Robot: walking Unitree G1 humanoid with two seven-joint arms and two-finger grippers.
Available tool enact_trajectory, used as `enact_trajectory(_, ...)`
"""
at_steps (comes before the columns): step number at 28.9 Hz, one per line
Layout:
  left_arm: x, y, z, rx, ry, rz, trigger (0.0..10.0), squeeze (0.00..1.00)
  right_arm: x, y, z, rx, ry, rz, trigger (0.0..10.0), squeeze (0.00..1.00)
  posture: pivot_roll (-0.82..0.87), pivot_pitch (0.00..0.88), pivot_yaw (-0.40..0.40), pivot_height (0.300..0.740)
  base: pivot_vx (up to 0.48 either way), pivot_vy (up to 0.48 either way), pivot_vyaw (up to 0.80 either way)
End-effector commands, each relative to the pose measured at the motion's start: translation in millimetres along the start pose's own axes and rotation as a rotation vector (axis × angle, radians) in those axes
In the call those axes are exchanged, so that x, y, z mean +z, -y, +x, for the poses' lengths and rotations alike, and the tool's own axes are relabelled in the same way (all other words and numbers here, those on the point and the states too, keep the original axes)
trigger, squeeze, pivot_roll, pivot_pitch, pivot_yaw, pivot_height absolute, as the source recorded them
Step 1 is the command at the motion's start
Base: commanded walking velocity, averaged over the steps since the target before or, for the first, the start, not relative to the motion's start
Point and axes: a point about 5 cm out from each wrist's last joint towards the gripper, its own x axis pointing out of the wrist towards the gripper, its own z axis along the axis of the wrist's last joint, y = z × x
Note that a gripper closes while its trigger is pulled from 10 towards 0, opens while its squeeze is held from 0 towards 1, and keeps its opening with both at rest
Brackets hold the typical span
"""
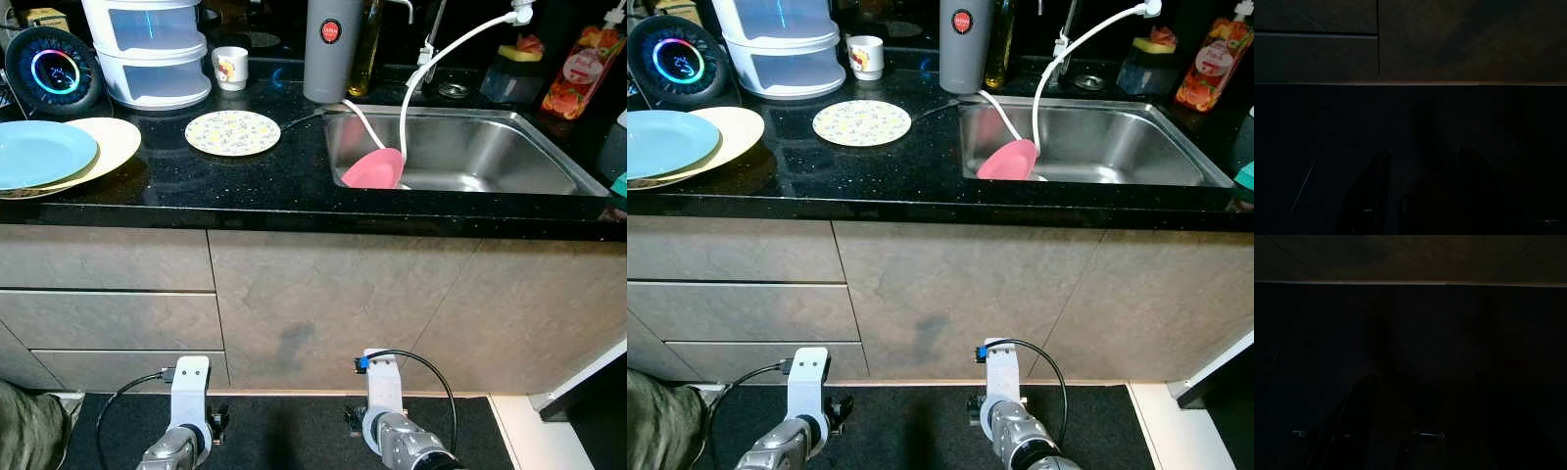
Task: Kitchen organization
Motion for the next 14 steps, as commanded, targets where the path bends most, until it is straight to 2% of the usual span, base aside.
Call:
enact_trajectory(1, -5.4, 0.0, -0.6, 0.003, -0.021, 0.005, 10.0, 0.00, -7.7, 0.0, -0.3, 0.000, -0.035, 0.013, 10.0, 0.00, 0.02, 0.149, -0.039, 0.740, 0.000, 0.000, 0.00)
enact_trajectory(14, -5.6, 0.2, -0.6, 0.005, -0.020, -0.003, 10.0, 0.00, -7.8, 0.4, -0.3, 0.001, -0.037, 0.012, 10.0, 0.00, 0.02, 0.152, -0.043, 0.740, 0.000, 0.000, 0.00)
